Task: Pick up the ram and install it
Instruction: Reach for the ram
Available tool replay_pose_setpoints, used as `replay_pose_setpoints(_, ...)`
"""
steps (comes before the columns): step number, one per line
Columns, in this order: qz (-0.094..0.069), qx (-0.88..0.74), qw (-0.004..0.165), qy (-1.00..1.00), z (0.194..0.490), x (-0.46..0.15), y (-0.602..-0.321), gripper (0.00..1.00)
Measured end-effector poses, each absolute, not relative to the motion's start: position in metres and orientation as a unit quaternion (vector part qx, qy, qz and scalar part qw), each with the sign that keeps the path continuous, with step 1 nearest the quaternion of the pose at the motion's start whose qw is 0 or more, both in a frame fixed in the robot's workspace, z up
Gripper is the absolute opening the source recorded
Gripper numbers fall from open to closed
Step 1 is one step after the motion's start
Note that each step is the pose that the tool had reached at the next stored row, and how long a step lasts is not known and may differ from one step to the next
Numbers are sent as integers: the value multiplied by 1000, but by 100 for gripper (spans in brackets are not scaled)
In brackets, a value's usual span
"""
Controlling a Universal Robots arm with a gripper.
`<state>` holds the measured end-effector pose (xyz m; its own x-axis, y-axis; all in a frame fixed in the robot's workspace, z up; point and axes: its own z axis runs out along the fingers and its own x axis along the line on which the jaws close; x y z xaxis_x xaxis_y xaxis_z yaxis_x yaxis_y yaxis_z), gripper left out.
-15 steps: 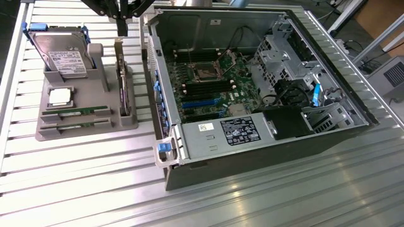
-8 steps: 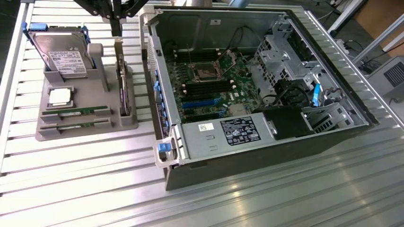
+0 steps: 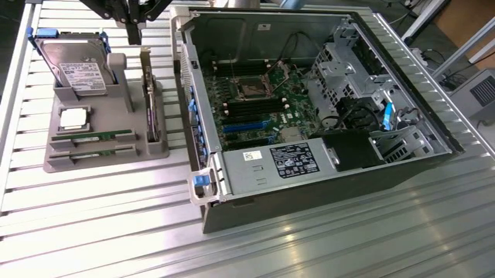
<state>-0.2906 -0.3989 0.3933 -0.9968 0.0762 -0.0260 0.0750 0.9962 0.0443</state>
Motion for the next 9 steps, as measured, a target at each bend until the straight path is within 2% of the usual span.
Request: replay_pose_setpoints(9, 22, 38, 14, 999, 393, -306, -399, 11)
